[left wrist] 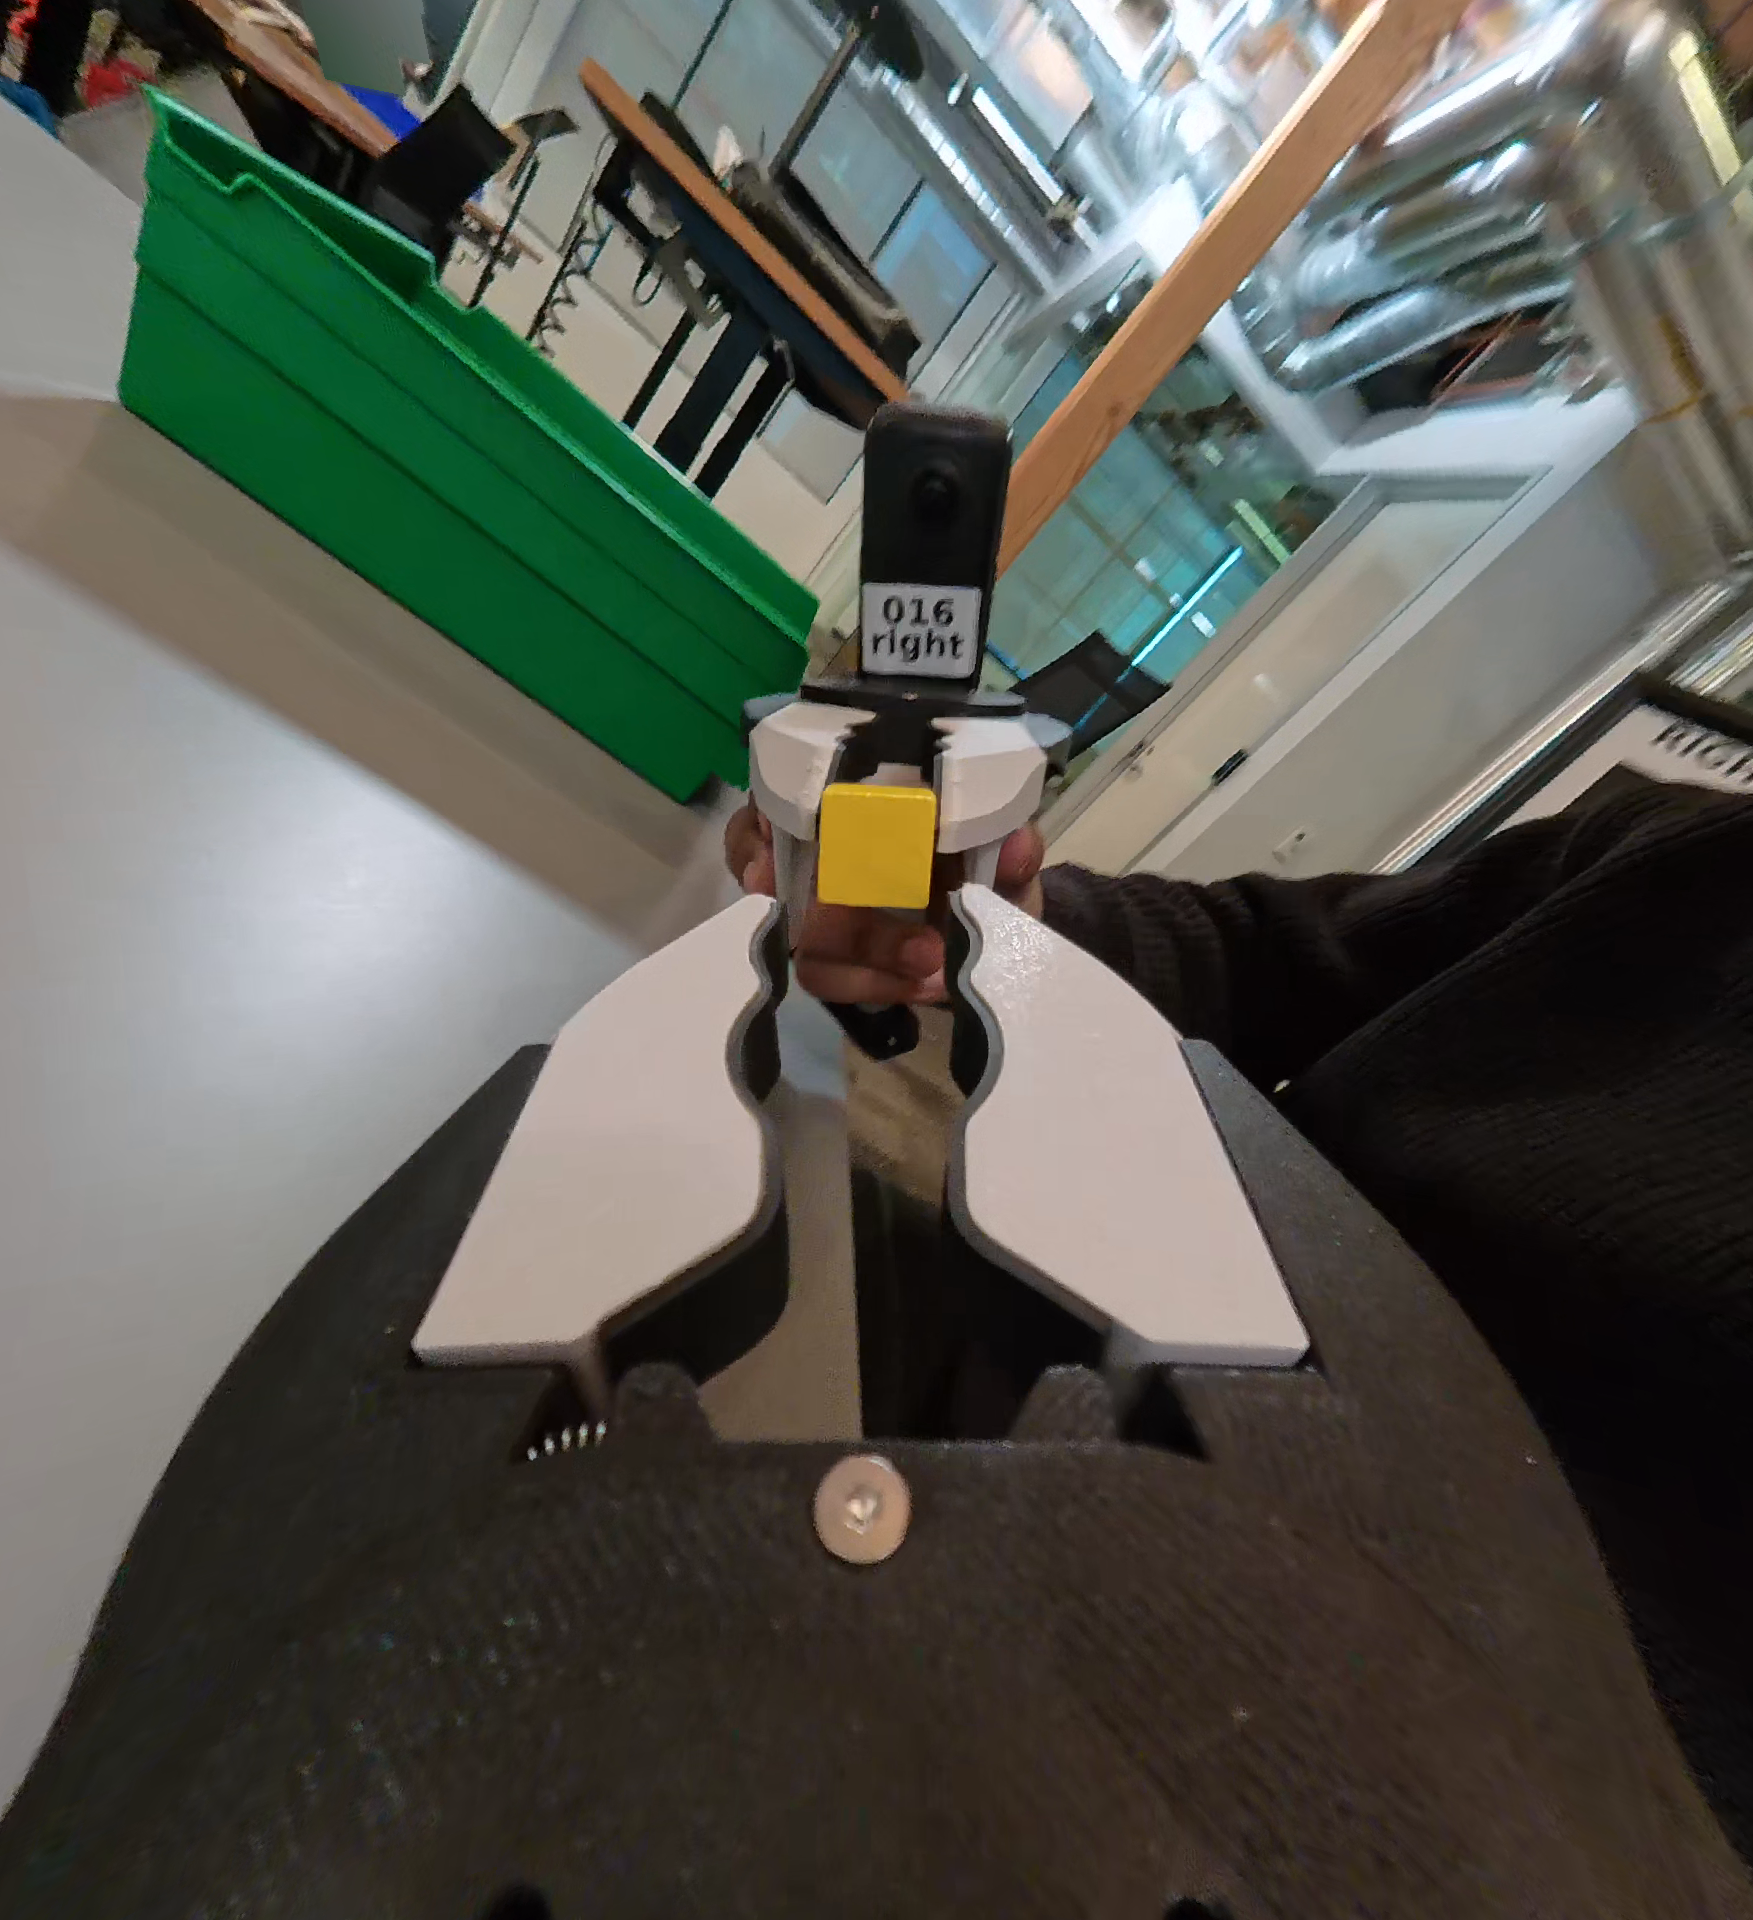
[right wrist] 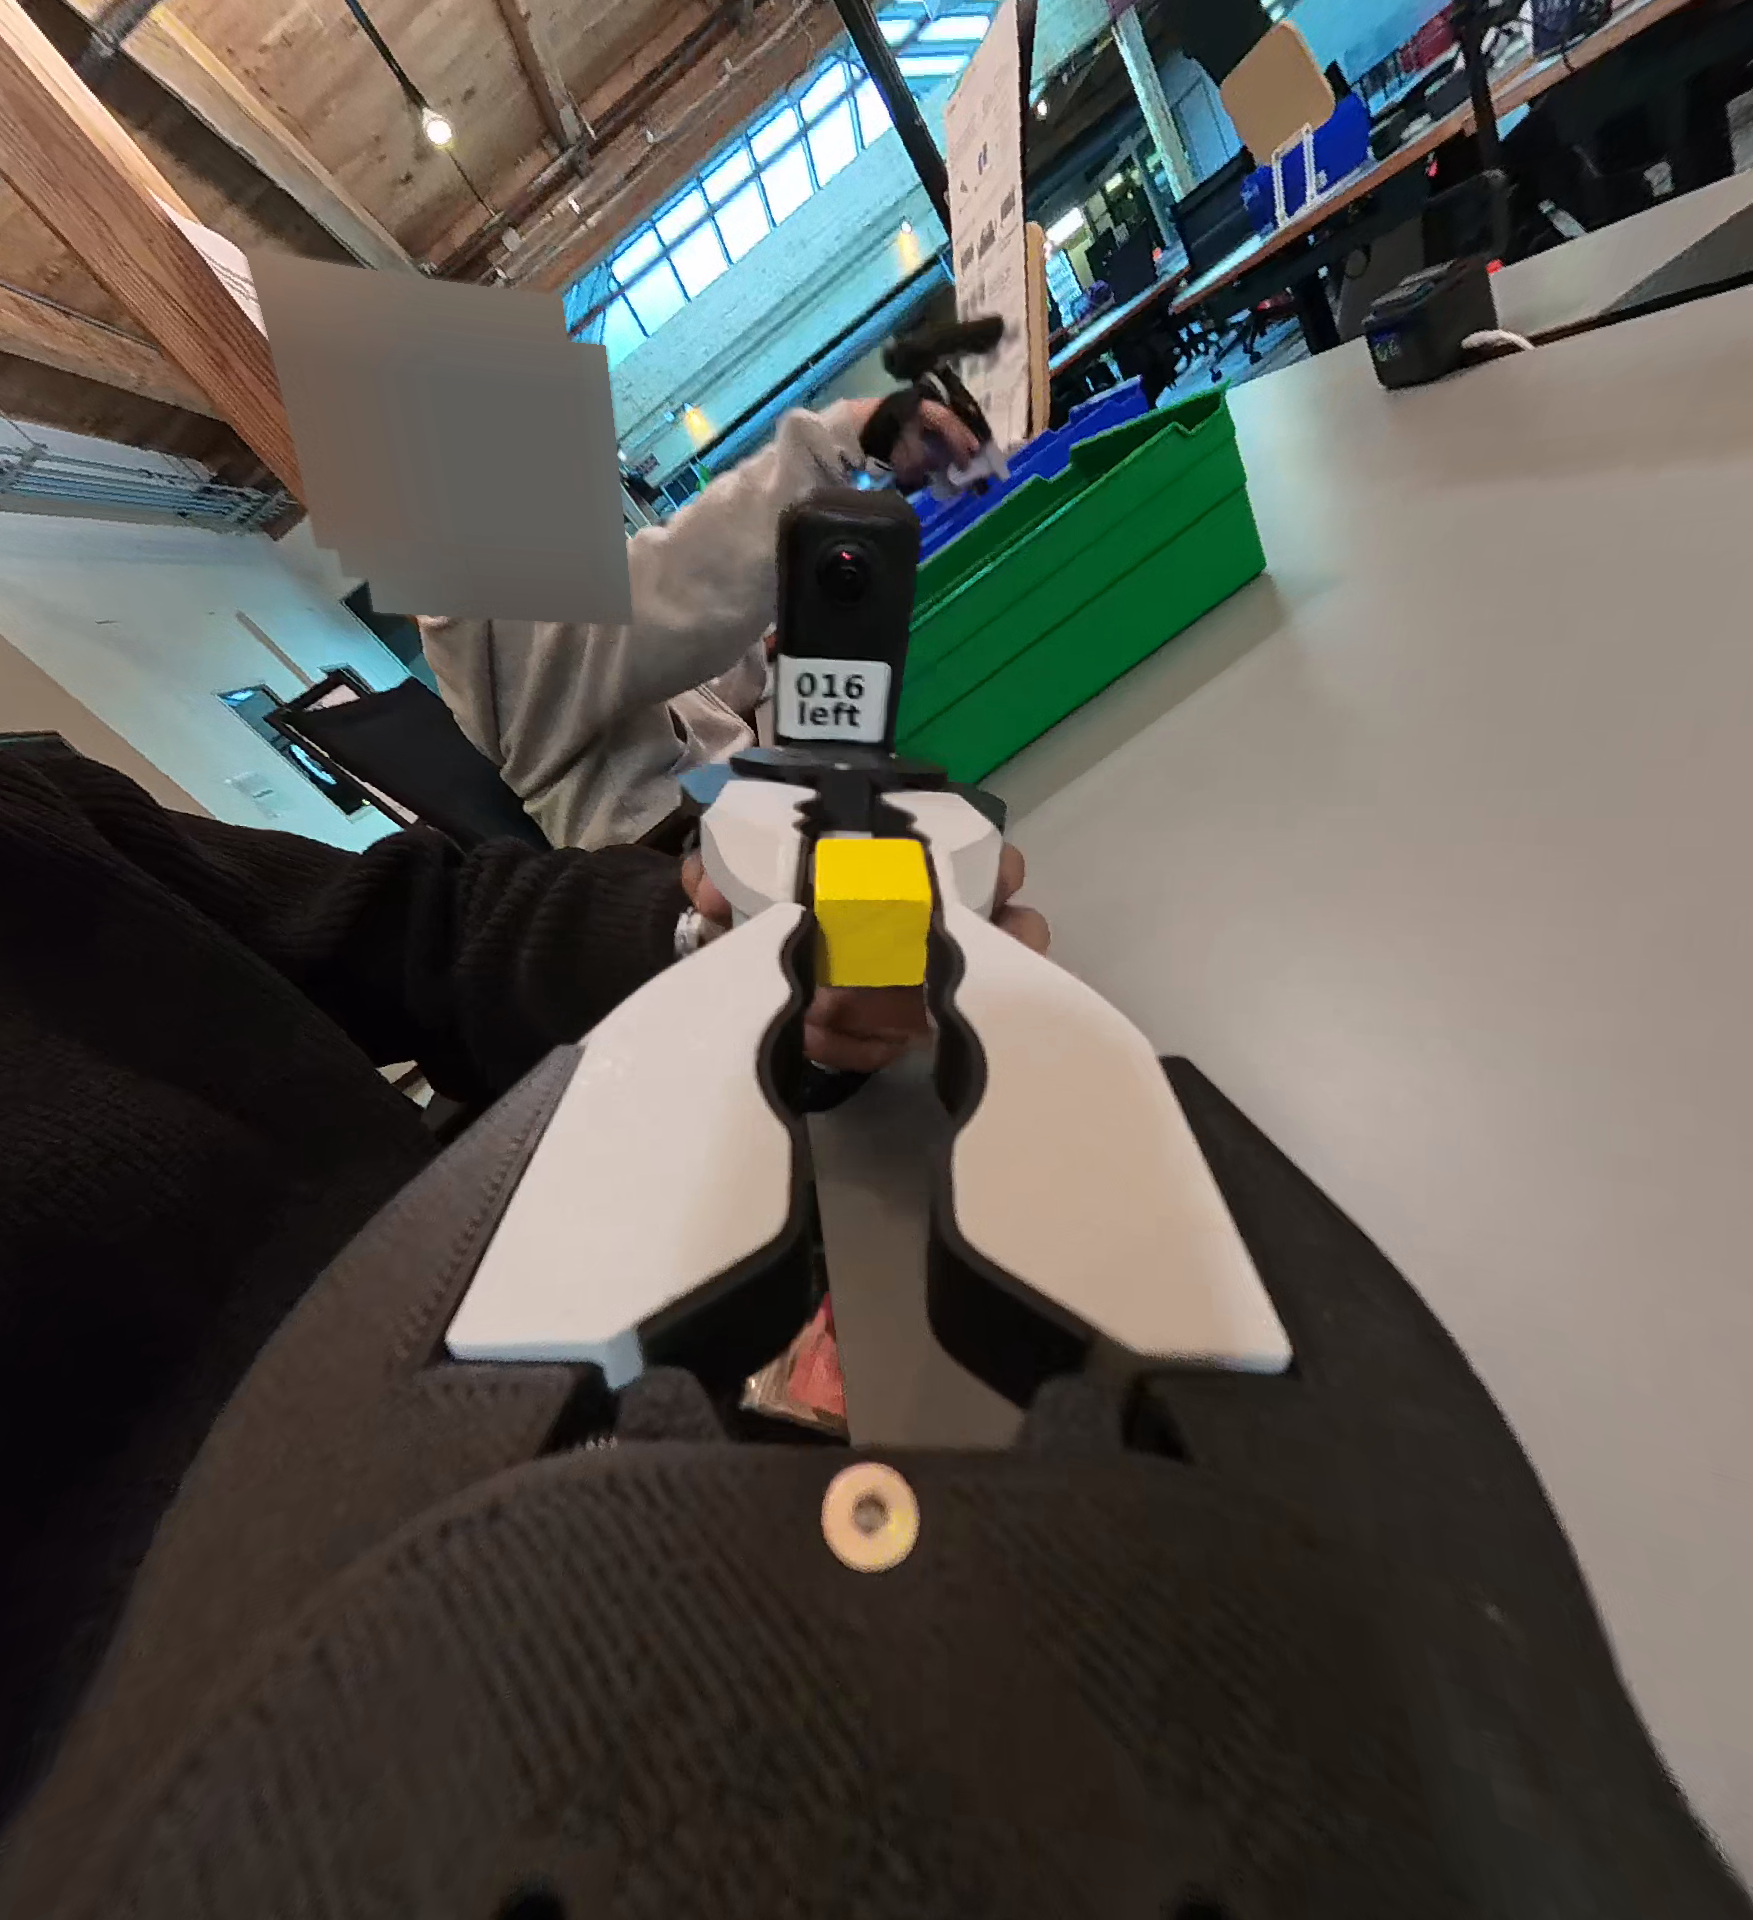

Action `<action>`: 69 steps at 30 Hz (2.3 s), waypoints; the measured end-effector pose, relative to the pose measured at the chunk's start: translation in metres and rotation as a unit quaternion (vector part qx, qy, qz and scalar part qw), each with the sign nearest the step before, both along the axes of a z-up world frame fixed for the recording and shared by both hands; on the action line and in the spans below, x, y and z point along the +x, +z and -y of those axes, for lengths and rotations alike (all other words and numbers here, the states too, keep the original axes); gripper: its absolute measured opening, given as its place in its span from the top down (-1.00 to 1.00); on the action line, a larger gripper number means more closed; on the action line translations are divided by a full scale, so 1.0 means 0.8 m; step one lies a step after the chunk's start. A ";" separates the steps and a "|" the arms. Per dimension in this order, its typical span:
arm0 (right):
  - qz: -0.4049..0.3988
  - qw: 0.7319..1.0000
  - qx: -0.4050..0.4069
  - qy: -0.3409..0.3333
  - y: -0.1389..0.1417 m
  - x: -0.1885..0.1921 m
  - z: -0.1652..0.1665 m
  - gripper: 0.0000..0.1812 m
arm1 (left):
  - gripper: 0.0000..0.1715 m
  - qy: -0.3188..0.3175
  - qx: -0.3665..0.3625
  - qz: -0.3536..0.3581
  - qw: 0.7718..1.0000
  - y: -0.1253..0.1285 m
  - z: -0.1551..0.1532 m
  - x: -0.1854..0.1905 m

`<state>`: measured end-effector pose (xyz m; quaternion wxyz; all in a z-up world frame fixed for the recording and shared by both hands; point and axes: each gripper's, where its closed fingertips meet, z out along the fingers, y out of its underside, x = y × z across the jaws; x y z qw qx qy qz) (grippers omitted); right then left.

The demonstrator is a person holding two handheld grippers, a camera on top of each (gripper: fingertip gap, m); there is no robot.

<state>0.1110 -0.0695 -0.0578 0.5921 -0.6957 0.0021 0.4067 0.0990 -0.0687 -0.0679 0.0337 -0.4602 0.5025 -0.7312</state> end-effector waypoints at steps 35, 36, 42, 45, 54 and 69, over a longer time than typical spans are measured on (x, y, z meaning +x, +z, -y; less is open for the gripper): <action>0.013 0.997 -0.063 0.037 -0.026 -0.009 0.002 0.73 | 0.76 -0.013 0.053 -0.020 0.998 -0.015 0.004 0.000; 0.016 0.997 -0.062 0.034 -0.027 -0.008 0.001 0.70 | 0.76 -0.012 0.050 -0.020 0.998 -0.014 0.003 0.000; 0.025 0.998 -0.057 0.029 -0.026 -0.007 0.001 0.71 | 0.76 -0.007 0.024 -0.026 0.999 -0.012 -0.002 0.002; 0.022 0.998 -0.054 0.029 -0.024 -0.007 0.001 0.74 | 0.76 -0.006 0.021 -0.028 0.999 -0.013 -0.002 0.002; 0.045 0.997 -0.051 0.027 -0.025 -0.010 0.002 0.77 | 0.76 -0.013 0.018 -0.026 0.999 -0.013 0.004 0.001; 0.007 0.998 -0.052 0.035 -0.022 -0.009 0.002 0.77 | 0.76 -0.008 0.023 -0.020 1.000 -0.013 0.005 0.001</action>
